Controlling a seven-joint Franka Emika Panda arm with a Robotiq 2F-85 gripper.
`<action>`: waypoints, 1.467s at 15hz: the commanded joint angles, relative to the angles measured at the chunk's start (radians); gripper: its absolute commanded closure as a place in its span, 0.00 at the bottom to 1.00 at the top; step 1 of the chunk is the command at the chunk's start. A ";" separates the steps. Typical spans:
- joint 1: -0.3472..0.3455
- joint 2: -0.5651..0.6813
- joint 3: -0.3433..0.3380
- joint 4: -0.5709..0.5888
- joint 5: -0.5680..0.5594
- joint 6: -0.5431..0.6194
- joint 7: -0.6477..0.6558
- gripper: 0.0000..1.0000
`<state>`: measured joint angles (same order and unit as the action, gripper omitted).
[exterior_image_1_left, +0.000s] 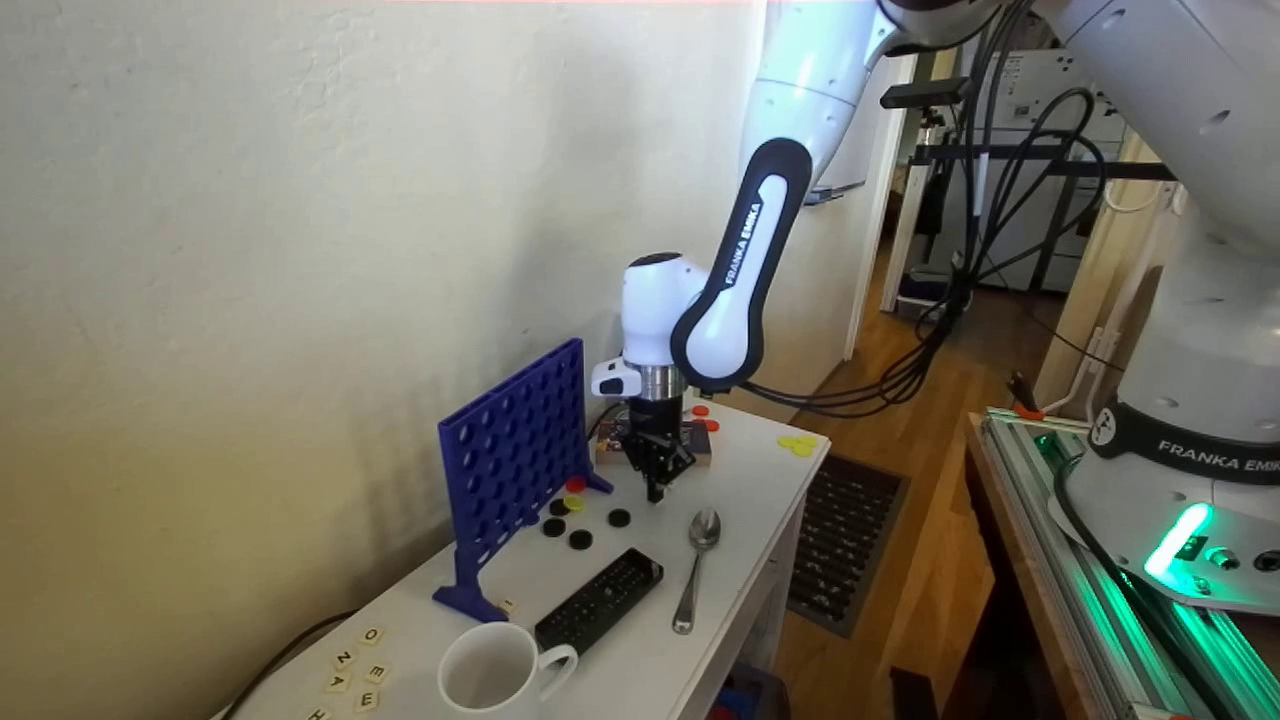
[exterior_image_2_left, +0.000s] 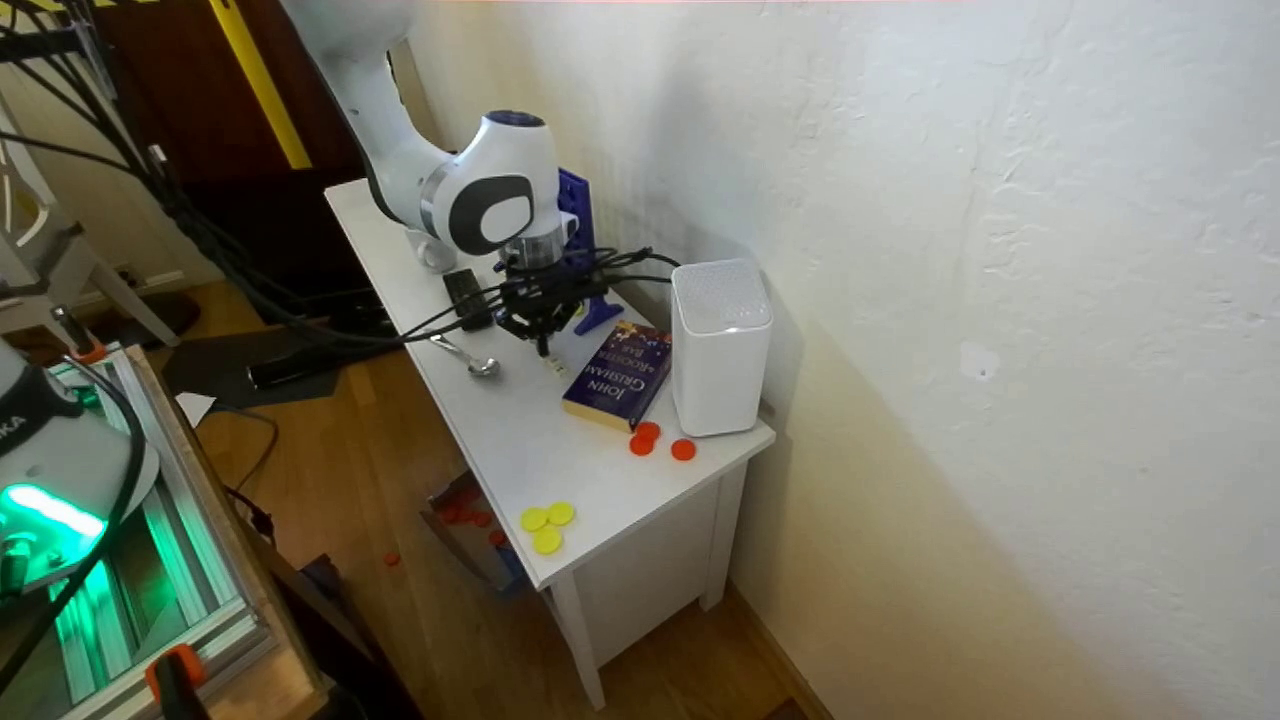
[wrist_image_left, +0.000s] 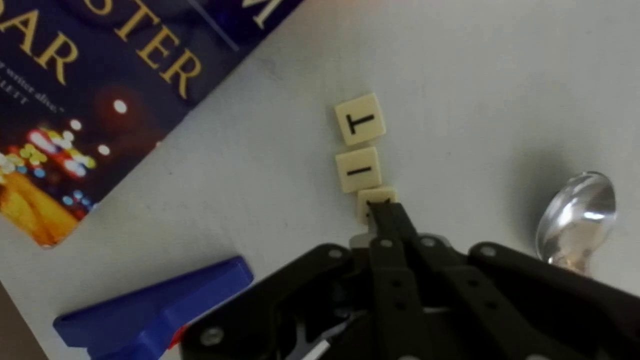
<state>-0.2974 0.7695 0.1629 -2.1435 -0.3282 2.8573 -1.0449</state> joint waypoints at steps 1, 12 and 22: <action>-0.025 -0.028 0.029 -0.024 0.038 -0.014 -0.045 1.00; -0.118 -0.267 0.105 -0.108 0.355 -0.297 0.002 0.74; -0.016 -0.663 -0.095 -0.241 0.689 -0.554 0.246 0.10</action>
<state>-0.3767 0.2455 0.1290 -2.3096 0.3020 2.3583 -0.9168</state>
